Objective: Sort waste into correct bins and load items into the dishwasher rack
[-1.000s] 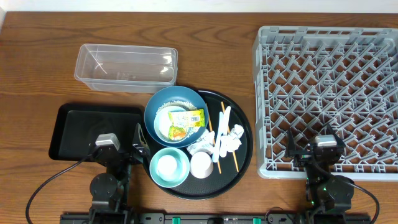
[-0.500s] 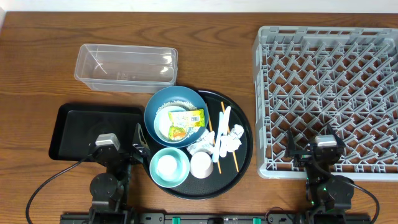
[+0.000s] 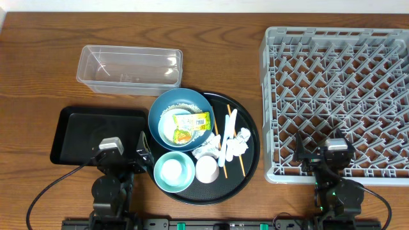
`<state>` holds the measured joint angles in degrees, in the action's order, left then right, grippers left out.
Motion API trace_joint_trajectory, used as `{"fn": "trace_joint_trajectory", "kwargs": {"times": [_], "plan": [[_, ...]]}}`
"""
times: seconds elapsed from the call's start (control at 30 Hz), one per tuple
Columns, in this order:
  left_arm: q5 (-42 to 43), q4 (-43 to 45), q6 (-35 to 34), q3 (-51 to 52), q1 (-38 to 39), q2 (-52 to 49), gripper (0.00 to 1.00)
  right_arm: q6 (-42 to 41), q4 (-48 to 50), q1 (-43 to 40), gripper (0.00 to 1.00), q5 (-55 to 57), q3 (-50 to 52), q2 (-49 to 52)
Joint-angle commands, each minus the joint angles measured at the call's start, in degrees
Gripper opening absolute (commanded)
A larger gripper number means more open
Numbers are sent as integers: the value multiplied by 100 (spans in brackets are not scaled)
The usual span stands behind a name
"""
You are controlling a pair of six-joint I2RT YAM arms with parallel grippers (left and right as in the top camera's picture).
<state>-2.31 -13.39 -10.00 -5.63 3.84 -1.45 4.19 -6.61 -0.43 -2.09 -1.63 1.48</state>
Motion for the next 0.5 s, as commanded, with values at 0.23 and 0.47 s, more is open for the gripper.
{"fn": "trace_joint_trajectory", "kwargs": {"times": [0.23, 0.47], "plan": [[-111, -334, 94, -857, -33, -1182, 98, -94, -511, -26, 99, 205, -1012, 938], [9, -699, 96, -1906, -33, -2653, 98, -94, -662, -26, 99, 179, -2094, 2459]]}}
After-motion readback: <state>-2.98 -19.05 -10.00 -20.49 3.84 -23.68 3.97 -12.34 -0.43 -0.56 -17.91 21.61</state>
